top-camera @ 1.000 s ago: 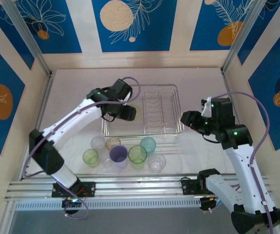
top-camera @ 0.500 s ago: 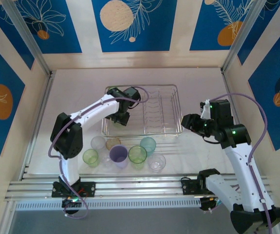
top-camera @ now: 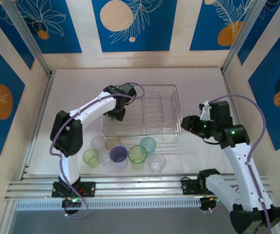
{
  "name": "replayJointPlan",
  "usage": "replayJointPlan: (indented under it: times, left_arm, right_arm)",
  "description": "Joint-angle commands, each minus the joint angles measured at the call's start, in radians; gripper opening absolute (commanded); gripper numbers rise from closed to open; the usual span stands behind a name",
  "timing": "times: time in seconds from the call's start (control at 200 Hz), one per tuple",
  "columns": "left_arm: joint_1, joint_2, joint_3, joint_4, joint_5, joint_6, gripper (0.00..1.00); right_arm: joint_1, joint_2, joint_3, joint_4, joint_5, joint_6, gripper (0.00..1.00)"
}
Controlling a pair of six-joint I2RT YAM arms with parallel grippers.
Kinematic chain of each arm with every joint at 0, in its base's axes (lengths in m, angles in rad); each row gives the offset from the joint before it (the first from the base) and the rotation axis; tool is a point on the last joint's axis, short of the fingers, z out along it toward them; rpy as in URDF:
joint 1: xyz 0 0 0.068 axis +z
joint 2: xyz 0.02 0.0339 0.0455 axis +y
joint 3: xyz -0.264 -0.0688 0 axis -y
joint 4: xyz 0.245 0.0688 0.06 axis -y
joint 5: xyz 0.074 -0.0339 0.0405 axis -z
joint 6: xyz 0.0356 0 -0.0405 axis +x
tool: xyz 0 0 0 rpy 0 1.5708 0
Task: Load the cups into the dish rack
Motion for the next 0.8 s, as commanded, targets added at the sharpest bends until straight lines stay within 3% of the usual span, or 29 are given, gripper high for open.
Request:
replayJointPlan:
  times: [0.0, 0.16, 0.335, 0.415, 0.58, 0.795]
  left_arm:
    - [0.023, 0.023, 0.018, 0.005, -0.023, 0.019, 0.15]
    - [0.028, 0.030, 0.013, 0.038, 0.025, 0.025, 0.37]
    - [0.029, 0.029, -0.001, 0.049, 0.020, 0.028, 0.80]
    - [0.029, 0.011, -0.012, 0.058, 0.012, 0.024, 1.00]
    - [0.029, -0.049, -0.043, 0.083, 0.002, 0.019, 1.00]
    - [0.028, -0.184, -0.098, 0.120, 0.019, 0.023, 1.00]
  right_arm:
    - [-0.001, -0.005, 0.003, -0.012, -0.068, -0.025, 0.49]
    - [0.033, -0.005, 0.002, -0.018, -0.091, -0.029, 0.49]
    - [0.102, 0.015, 0.008, -0.030, -0.096, -0.028, 0.49]
    - [0.160, 0.033, 0.026, -0.047, -0.068, -0.024, 0.59]
    - [0.310, 0.078, 0.065, -0.059, 0.024, 0.007, 0.63]
    - [0.489, 0.165, 0.107, -0.033, 0.076, 0.058, 0.50]
